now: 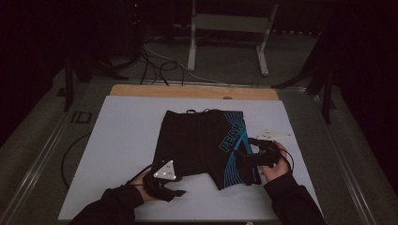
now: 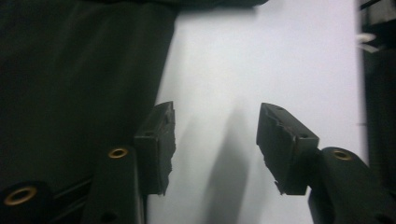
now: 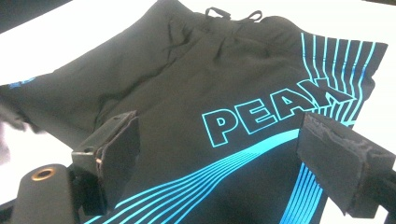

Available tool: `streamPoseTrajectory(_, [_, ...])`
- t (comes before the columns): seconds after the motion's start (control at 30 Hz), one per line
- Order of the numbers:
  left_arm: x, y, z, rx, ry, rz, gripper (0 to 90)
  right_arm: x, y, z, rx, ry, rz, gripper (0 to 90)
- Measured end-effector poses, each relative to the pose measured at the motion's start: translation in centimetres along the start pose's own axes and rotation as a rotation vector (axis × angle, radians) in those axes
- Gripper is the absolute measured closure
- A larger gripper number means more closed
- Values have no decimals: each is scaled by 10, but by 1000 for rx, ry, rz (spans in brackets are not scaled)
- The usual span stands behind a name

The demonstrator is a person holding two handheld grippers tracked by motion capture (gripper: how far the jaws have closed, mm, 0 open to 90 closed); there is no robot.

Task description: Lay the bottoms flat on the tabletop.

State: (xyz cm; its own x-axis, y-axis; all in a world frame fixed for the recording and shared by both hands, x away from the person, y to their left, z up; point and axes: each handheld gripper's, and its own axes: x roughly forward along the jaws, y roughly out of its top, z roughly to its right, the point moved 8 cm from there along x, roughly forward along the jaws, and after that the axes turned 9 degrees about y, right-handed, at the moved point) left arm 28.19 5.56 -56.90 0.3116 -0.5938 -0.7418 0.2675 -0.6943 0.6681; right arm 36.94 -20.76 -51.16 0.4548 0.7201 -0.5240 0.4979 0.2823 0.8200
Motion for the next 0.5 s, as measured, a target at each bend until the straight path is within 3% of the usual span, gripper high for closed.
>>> streamPoseTrajectory(0.27, [2, -6, -22, 3, 64, -20, 448, -2, -1, 3, 9, -2, 3, 139])
streamPoseTrajectory(0.37, [2, -9, -28, 5, 85, -19, 528, -1, -2, 3, 13, 1, 0, 139])
streamPoseTrajectory(0.5, [0, -10, -26, 57, 109, -18, 598, -2, -2, 3, 12, -2, -2, 140])
